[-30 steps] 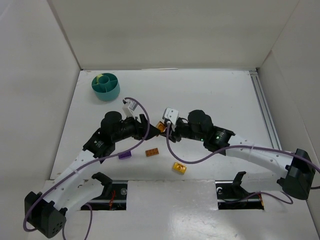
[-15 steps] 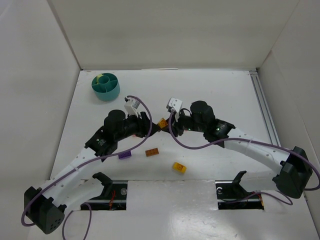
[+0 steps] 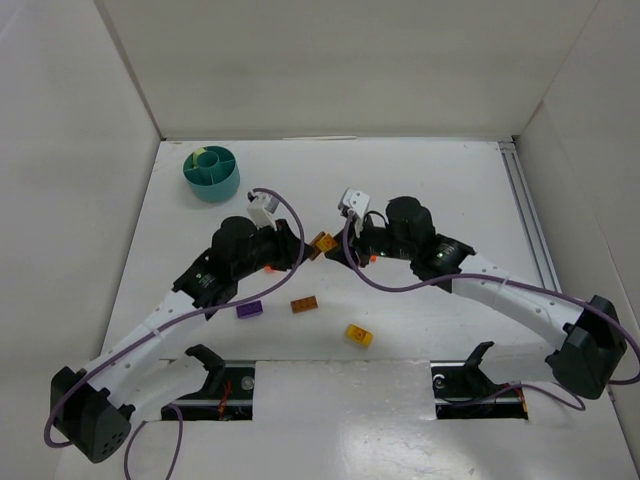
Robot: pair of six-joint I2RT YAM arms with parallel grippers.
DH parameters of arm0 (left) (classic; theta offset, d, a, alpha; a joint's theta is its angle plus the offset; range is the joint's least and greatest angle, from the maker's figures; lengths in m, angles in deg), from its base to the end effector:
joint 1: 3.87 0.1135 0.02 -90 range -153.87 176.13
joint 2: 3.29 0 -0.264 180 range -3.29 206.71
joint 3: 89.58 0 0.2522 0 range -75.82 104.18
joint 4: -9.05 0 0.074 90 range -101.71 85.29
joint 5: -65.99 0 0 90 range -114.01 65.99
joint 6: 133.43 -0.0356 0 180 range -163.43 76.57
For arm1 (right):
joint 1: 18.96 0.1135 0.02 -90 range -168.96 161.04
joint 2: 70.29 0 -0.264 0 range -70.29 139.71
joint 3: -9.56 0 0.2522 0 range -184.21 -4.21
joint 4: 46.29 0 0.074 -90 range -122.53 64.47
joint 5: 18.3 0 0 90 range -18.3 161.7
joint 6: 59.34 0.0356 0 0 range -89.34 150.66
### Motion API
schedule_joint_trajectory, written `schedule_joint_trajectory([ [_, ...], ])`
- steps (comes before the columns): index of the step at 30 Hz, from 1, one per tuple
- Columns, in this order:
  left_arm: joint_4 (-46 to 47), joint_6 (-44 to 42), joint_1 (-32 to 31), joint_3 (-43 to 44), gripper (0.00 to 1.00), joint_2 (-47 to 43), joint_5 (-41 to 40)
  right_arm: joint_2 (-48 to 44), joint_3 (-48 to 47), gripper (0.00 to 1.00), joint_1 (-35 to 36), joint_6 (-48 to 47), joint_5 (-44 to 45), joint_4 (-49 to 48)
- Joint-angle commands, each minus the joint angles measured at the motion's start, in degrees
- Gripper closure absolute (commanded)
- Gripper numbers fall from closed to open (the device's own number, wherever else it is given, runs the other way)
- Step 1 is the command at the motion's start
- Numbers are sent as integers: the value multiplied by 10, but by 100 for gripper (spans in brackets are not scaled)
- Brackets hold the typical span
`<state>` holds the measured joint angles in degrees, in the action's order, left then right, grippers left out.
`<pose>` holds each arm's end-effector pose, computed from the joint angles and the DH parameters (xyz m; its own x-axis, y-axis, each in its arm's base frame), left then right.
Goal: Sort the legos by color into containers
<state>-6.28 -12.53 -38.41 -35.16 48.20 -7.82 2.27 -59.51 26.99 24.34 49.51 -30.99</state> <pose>0.1700 -0.1290 0.3097 -0.5466 -0.2225 -0.8073 0.5689 0.6088 -0.5529 0.1947 0.2206 0.3156 -0.1220 -0.2727 -0.9543 -0.9332 0.3590 0.0167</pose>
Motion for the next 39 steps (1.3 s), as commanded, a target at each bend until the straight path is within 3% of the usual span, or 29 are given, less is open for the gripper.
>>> schedule_joint_trajectory([
  [1,-25,21,-3,43,100,6,-66,-30,-16,95,-20,13,9,-23],
  [3,-53,35,-3,56,100,19,-87,-37,-10,95,-41,13,9,-23],
  [7,-137,78,-3,102,100,47,-214,-51,4,95,-78,8,30,-23],
  [10,-198,92,31,164,100,91,-252,-58,15,95,-102,-13,37,-10],
  [15,-215,73,152,266,100,184,-228,-58,10,95,-114,-51,82,41],
  [20,-299,45,261,452,100,325,-243,-30,-8,93,-138,-87,106,68],
  [25,-344,29,373,618,100,446,-173,14,-45,93,-162,-102,106,97],
  [31,-426,-9,409,839,100,621,-110,56,-67,93,-190,-107,101,108],
  [39,-428,-16,409,896,100,685,-130,101,-91,93,-224,-119,58,108],
])
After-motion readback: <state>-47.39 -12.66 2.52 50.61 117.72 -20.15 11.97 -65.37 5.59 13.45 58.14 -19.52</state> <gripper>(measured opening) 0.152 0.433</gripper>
